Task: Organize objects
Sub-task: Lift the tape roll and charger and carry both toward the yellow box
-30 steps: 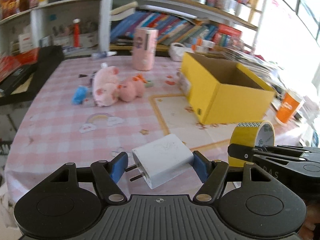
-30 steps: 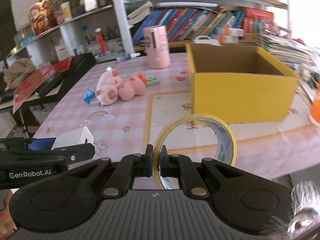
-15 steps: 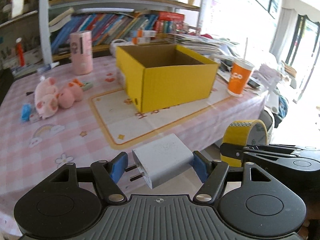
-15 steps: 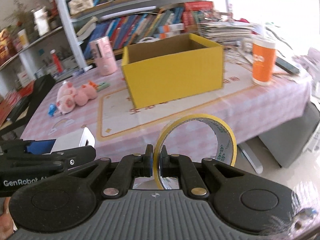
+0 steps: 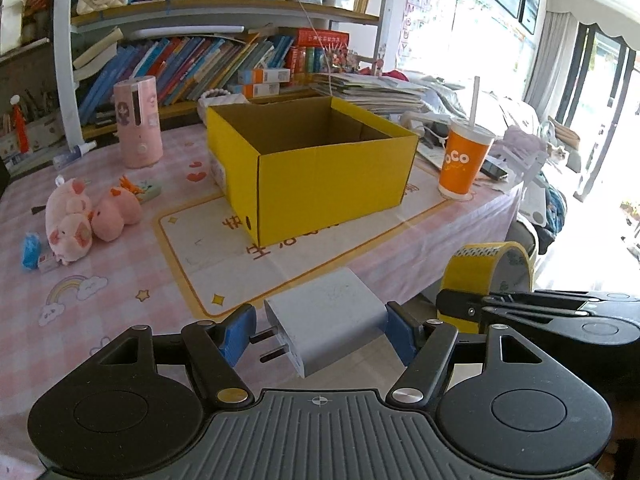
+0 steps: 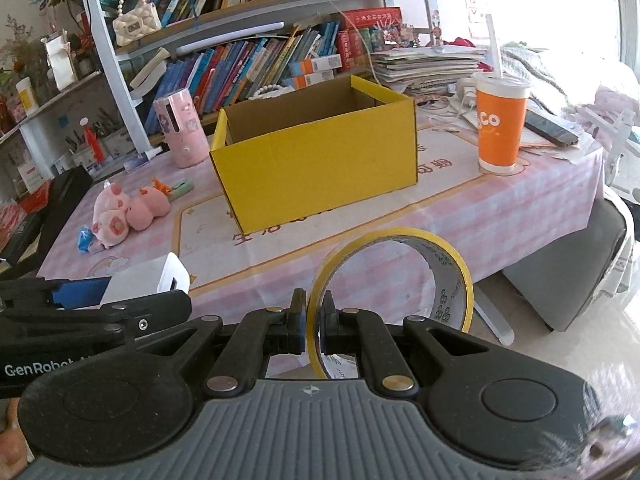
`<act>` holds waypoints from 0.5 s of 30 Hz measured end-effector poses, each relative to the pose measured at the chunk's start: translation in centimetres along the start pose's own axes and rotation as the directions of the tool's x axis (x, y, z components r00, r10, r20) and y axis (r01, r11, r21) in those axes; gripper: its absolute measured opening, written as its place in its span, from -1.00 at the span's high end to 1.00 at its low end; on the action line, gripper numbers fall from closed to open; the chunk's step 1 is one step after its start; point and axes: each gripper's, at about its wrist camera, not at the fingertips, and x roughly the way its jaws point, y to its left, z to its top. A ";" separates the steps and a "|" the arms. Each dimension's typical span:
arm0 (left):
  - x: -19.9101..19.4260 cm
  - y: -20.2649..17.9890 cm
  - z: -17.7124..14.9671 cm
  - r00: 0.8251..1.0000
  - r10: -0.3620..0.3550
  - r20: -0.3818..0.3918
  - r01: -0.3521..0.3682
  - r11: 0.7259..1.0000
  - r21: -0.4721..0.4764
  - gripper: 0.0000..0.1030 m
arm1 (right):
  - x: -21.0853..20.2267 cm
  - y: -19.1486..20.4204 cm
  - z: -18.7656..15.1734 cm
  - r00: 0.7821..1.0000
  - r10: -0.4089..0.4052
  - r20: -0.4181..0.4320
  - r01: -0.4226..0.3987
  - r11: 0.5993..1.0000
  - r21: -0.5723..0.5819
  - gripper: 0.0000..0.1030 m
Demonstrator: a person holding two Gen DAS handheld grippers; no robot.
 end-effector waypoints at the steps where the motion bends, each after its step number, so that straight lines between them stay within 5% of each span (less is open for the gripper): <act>1: 0.1 0.1 0.1 1.000 0.002 0.002 -0.002 1.000 -0.004 -0.36 | 0.2 0.1 0.1 1.000 0.002 -0.005 -0.002 1.000 -0.004 0.88; 15: 2.3 0.4 1.7 1.000 -0.002 0.006 0.002 1.000 -0.023 -0.36 | 2.8 -0.3 1.8 0.999 0.005 -0.041 -0.007 0.999 -0.040 0.88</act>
